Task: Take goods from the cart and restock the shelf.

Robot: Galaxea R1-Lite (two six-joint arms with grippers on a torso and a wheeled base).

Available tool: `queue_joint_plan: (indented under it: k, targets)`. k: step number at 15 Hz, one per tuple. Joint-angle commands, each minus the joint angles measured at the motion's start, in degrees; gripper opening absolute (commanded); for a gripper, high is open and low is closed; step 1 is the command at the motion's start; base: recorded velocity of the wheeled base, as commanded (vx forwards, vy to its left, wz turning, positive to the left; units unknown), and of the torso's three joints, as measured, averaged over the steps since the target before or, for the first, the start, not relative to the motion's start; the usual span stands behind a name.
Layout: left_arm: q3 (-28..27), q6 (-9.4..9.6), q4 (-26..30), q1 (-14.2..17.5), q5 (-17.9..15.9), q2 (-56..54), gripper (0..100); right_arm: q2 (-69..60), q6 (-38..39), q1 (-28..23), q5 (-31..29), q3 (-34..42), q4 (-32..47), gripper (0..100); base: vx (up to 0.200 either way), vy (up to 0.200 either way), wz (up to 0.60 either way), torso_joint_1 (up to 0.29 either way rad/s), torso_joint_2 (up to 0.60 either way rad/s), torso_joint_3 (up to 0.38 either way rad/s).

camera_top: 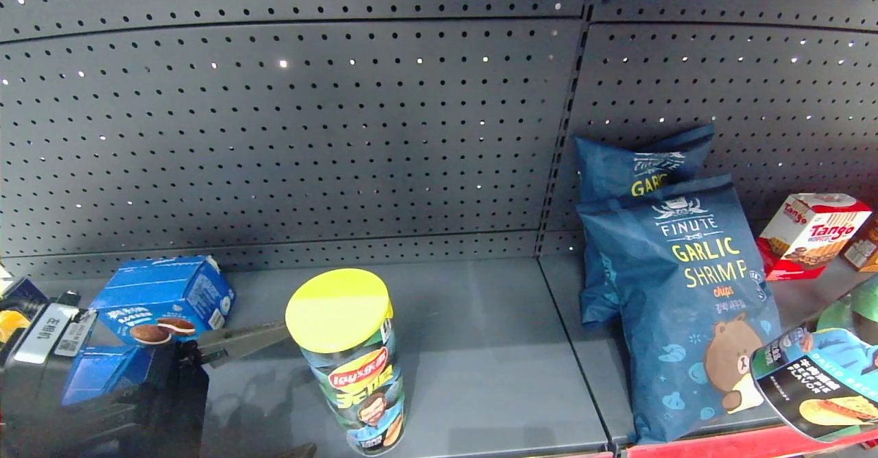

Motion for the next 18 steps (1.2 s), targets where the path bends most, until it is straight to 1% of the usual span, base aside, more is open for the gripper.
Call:
queue_joint_plan:
  k: [1, 5, 7, 8, 11, 13, 16, 18]
  targets:
    - [0.07, 0.05, 1.71, 0.38, -0.09, -2.32, 100, -0.40, -0.02, -0.07, 0.01, 0.22, 0.00, 0, 0.000, 0.000, 0.00, 0.000, 0.00, 0.000]
    - [0.07, 0.05, 2.15, 0.64, 0.00, -2.67, 100, -0.49, -0.02, 0.02, 0.01, 0.40, 0.00, 0, 0.000, 0.000, 0.00, 0.000, 0.00, 0.000]
    - [-0.11, 0.40, 2.15, 1.43, 0.09, -0.03, 100, -0.40, -0.02, 0.02, 0.01, 0.66, -0.09, 0, 0.000, 0.000, 0.00, 0.000, 0.00, 0.000]
    - [-0.55, 1.02, 2.15, 1.43, 0.09, 1.64, 100, -0.40, -0.02, 0.02, 0.01, 0.75, -0.09, 0, 0.000, 0.000, 0.00, 0.000, 0.00, 0.000]
    - [-2.83, 4.80, 2.06, 4.33, 0.17, 8.23, 100, -0.40, -0.02, 0.02, 0.01, 0.84, -0.09, 0, 0.000, 0.000, 0.00, 0.000, 0.00, 0.000]
    - [-4.59, 5.77, 2.15, 4.86, 0.17, 11.31, 100, -0.49, 0.07, 0.02, 0.01, 0.84, -0.09, 0, 0.000, 0.000, 0.00, 0.000, 0.00, 0.000]
    - [-5.91, 5.77, 2.15, 5.21, 0.17, 12.71, 100, -0.40, 0.07, 0.02, 0.01, 0.75, -0.09, 0, 0.000, 0.000, 0.00, 0.000, 0.00, 0.000]
    - [-6.70, 5.77, 2.15, 6.27, 0.17, 13.59, 100, -0.31, 0.15, 0.02, 0.01, 0.84, -1.06, 0, 0.000, 0.000, 0.00, 0.000, 0.00, 0.000]
